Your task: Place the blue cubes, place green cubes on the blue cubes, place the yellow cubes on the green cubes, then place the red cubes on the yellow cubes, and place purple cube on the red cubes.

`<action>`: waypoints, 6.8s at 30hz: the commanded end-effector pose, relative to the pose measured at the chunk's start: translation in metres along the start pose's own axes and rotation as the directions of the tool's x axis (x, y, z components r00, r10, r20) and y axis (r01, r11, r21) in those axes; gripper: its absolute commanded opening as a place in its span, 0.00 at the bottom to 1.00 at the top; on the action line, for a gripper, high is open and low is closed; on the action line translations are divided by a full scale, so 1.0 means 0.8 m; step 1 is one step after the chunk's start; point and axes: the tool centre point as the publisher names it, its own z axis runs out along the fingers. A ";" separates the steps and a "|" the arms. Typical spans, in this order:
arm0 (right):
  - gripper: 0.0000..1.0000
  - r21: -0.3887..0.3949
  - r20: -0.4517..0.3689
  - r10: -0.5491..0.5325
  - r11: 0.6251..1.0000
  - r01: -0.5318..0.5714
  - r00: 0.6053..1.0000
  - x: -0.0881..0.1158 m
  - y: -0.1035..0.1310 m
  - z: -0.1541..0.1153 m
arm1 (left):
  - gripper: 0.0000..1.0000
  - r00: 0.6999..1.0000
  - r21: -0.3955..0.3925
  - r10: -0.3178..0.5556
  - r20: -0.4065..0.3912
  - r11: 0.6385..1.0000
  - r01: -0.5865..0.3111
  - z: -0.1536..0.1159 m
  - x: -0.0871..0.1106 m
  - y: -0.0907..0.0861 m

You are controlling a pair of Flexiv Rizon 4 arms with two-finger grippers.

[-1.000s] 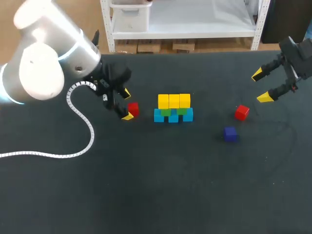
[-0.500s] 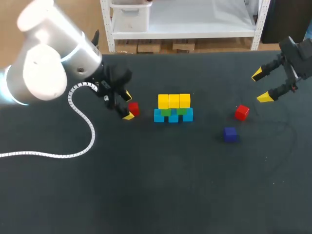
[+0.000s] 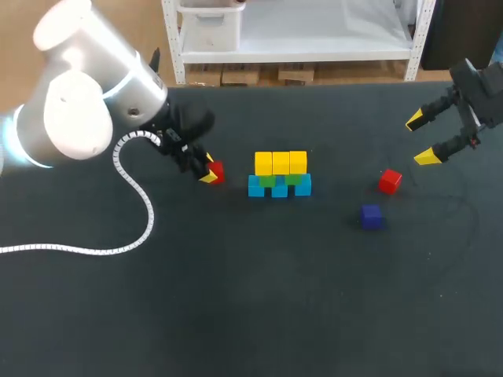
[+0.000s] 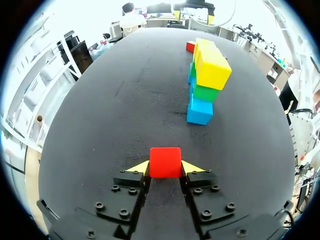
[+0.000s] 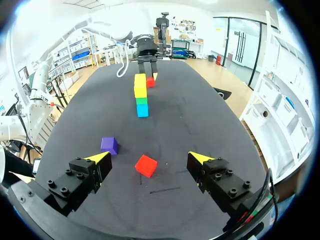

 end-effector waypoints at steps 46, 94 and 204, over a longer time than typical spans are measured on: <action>1.00 -0.001 0.002 -0.001 1.000 0.001 1.000 0.000 -0.001 0.001 | 0.00 0.973 0.082 0.218 0.081 0.971 -0.224 -0.050 -0.171 -0.058; 1.00 -0.001 0.002 -0.001 1.000 0.001 1.000 0.000 -0.001 0.001 | 0.00 0.977 0.089 0.206 0.057 0.974 -0.211 -0.037 -0.163 -0.064; 1.00 -0.001 0.002 -0.001 1.000 0.001 1.000 0.000 -0.001 0.001 | 1.00 0.927 -0.013 0.293 0.235 0.954 -0.298 -0.174 -0.023 -0.017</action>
